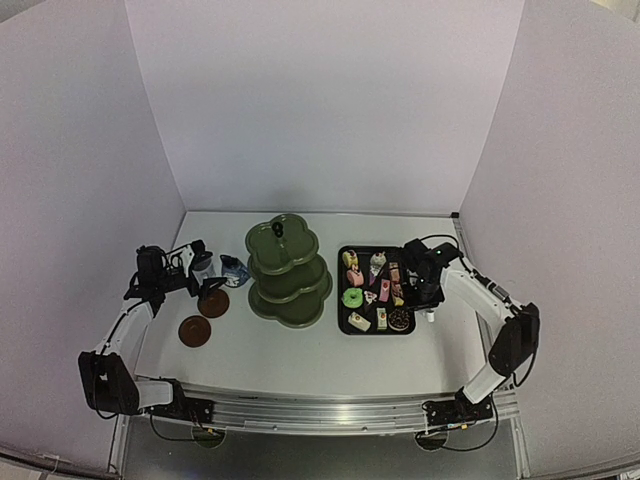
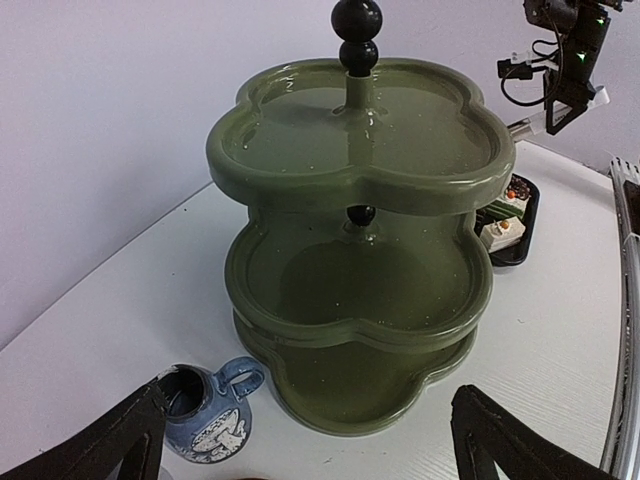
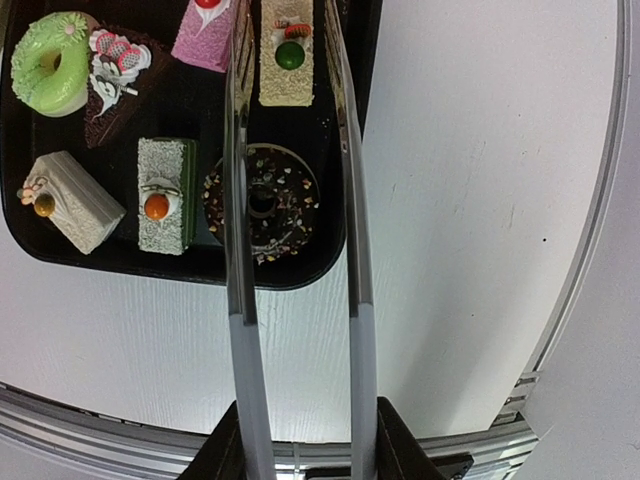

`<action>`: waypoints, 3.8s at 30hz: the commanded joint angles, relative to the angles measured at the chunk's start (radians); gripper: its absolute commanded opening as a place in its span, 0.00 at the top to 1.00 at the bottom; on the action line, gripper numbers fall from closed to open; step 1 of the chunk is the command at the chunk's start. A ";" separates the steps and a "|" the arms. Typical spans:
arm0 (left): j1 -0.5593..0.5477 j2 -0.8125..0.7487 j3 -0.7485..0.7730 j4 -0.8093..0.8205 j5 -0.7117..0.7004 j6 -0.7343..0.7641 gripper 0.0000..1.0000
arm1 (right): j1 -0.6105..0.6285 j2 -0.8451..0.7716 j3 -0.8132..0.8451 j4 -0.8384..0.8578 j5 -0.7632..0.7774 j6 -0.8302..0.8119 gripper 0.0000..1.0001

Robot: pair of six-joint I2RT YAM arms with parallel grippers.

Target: Serve the afternoon tea

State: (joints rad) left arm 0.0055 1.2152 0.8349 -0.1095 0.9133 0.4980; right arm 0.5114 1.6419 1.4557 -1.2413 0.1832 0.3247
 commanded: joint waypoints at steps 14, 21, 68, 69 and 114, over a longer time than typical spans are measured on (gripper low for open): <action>-0.002 -0.004 0.004 0.036 0.001 -0.006 0.00 | 0.003 -0.016 -0.049 0.043 -0.028 0.034 0.77; -0.002 -0.012 -0.002 0.050 -0.009 -0.038 0.00 | 0.003 -0.029 -0.040 0.043 -0.030 0.028 1.00; -0.045 -0.036 -0.012 -0.217 0.005 0.315 0.00 | 0.041 0.460 0.550 0.392 -0.518 -0.316 1.00; -0.046 -0.035 -0.013 -0.216 0.005 0.316 0.00 | 0.052 0.473 0.551 0.398 -0.521 -0.316 1.00; -0.164 0.260 0.038 -0.199 0.026 0.627 0.06 | 0.174 0.554 0.547 0.419 -0.383 -0.291 0.62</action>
State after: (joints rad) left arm -0.1502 1.4548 0.8300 -0.3455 0.9213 1.1017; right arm 0.6796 2.2127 1.9812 -0.8503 -0.1829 0.0323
